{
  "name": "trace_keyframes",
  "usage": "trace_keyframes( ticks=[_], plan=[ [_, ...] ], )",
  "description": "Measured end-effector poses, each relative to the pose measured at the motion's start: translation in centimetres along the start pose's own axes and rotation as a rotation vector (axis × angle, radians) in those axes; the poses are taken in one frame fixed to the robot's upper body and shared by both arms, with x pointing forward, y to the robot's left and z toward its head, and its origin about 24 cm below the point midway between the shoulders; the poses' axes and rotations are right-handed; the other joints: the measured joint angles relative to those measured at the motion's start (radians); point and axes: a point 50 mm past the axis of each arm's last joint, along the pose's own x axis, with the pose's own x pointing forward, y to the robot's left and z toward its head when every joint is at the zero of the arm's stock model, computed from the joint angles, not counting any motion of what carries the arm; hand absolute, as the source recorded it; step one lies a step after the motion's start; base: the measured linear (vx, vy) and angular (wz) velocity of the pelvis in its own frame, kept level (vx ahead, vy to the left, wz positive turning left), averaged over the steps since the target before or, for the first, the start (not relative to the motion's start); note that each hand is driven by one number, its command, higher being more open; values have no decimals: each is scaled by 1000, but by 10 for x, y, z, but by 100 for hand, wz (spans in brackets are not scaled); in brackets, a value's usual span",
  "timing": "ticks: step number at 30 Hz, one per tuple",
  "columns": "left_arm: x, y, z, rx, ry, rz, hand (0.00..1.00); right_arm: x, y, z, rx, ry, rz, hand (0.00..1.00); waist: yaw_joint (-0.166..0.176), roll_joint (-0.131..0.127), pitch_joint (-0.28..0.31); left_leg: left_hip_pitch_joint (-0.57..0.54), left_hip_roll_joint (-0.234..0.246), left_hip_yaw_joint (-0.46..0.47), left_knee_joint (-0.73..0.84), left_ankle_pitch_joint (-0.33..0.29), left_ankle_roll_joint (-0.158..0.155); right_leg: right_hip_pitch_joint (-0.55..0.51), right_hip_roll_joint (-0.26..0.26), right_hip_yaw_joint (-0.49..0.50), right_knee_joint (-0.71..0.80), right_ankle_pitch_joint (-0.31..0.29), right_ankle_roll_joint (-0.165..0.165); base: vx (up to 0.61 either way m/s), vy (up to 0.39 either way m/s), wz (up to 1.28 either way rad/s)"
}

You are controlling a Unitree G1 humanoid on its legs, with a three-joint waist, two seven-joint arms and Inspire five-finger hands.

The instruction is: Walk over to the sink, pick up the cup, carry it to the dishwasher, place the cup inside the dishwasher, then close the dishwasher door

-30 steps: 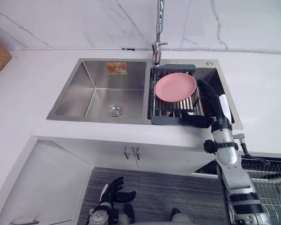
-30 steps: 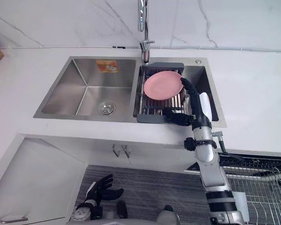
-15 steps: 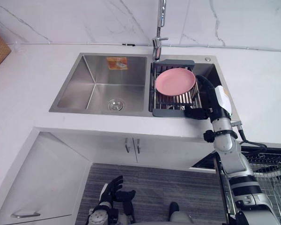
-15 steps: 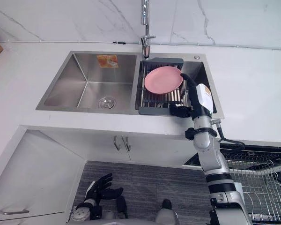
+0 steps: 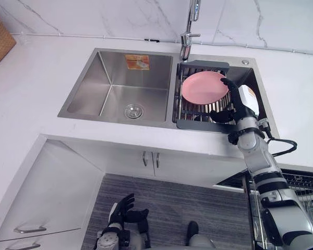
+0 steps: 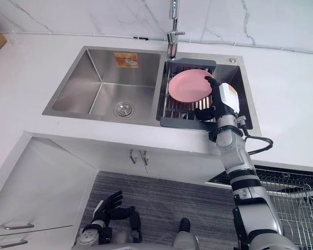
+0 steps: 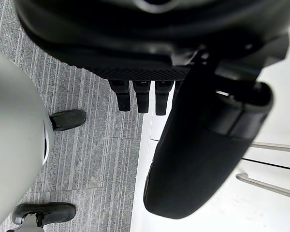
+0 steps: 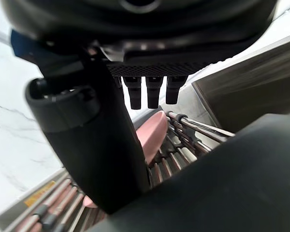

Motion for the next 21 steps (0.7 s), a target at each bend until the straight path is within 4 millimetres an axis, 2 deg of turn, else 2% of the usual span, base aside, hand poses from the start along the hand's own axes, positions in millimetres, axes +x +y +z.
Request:
trace_keyframes(
  ticks=[6,14,15,19,21],
  plan=[
    [3,0,7,-12,-19,6,90,19,-27,13,-55,-33,-21,90,0,-1,38,-16,1,2,1,3,3,-15,0,3,1,4,-2,-8,7,0],
    [6,-8,13,-24,-39,-9,90,33,-56,33,-244,-116,-74,90,0,-1,53,-44,12,4,1,7,1,-46,4,6,9,8,-8,-9,1,0],
    [7,-8,16,-25,-48,-11,90,35,-61,37,-256,-127,-85,30,0,-1,67,-46,14,2,1,8,1,-48,6,5,12,9,-9,-43,8,2],
    [9,-10,22,-30,-65,-14,90,40,-71,40,-305,-135,-95,30,1,0,92,-78,21,-14,1,23,0,-76,12,-8,24,10,-12,-48,6,11],
    [11,-11,27,-34,-79,-7,90,44,-74,34,-309,-94,-93,30,2,2,104,-103,26,-33,1,34,-6,-89,20,-28,24,12,-15,-43,-3,22]
  ],
)
